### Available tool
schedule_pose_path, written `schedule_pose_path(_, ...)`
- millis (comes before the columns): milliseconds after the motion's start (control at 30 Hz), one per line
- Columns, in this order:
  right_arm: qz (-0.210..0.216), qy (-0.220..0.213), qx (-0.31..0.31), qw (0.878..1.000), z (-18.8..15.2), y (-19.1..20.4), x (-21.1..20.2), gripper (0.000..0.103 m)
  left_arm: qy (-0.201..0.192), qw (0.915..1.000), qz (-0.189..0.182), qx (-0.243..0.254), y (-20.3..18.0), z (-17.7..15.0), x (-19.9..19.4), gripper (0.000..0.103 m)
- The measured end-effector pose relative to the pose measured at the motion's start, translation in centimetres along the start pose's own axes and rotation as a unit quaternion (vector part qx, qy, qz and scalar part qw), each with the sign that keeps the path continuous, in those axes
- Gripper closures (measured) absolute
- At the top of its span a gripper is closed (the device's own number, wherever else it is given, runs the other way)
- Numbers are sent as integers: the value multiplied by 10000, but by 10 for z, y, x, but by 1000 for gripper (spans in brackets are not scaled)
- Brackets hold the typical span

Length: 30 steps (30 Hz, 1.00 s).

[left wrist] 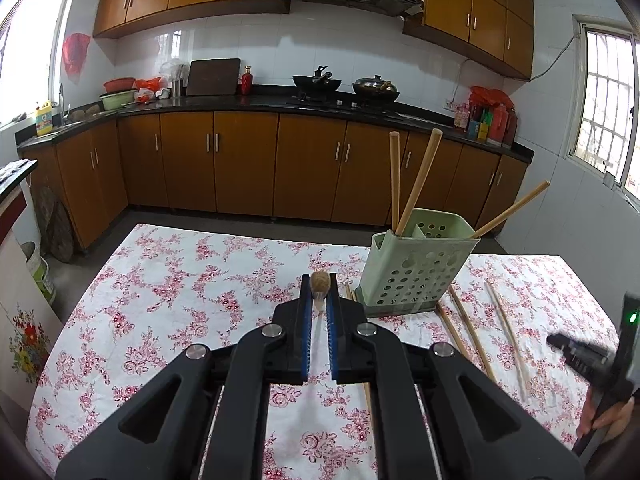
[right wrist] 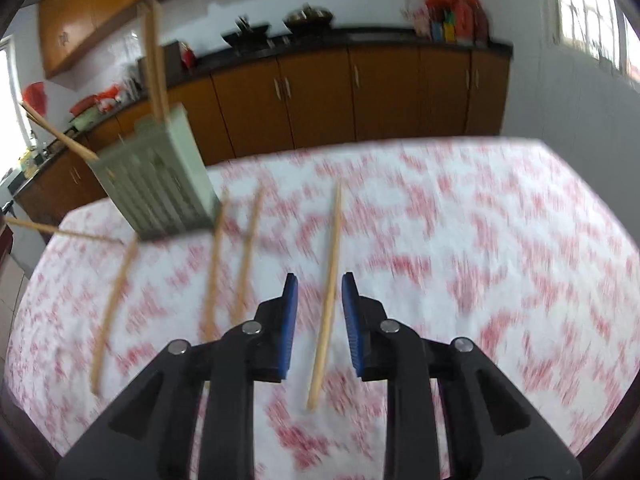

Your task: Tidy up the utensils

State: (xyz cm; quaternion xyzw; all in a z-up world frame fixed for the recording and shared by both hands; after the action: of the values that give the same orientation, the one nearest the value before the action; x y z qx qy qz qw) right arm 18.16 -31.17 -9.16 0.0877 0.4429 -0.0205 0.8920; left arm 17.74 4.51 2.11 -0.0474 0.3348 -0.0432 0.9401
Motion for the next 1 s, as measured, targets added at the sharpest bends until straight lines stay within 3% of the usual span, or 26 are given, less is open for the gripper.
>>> schedule_pose_path(133,-31,331,135,9994,-25,-7,18,78,2,10000,-3,35,0,0,0,96)
schedule_pose_path(267,-338,319,9,9989,-31,-6,27,78,8,10000,-8,18,0,0,0,96)
schedule_pose_path(500,-461,457,159,9978,-40,-23,39,78,3,10000,0,51,-1,-1,0,96)
schedule_pose_path(533,-472,452,89,9978,-42,-23,39,81,0,10000,-2,51,-1,0,0,96)
schedule_pose_path(567,-494,463,13,9977,-43,-23,40,93,-1,10000,-1,49,-1,0,0,96)
schedule_pose_path(667,-405,487,-39,9980,-42,-20,38,95,-5,10000,14,49,-1,0,0,96)
schedule_pose_path(1000,-27,-806,165,9966,14,-18,-41,95,9,10000,20,3,0,1,1,96)
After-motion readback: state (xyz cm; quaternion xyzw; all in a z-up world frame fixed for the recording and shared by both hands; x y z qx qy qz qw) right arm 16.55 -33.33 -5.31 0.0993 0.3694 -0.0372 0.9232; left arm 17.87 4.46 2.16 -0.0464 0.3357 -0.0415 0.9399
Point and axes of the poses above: each gripper's, at about its wrist camera, not at the fingertips, and x roughly the way its jaws point, y to its left, z to its top, the point moved 6 cm from there along x, roughly the way its jaws point, and after that the axes turned 8 degrees about y, right-handed, at the moved point
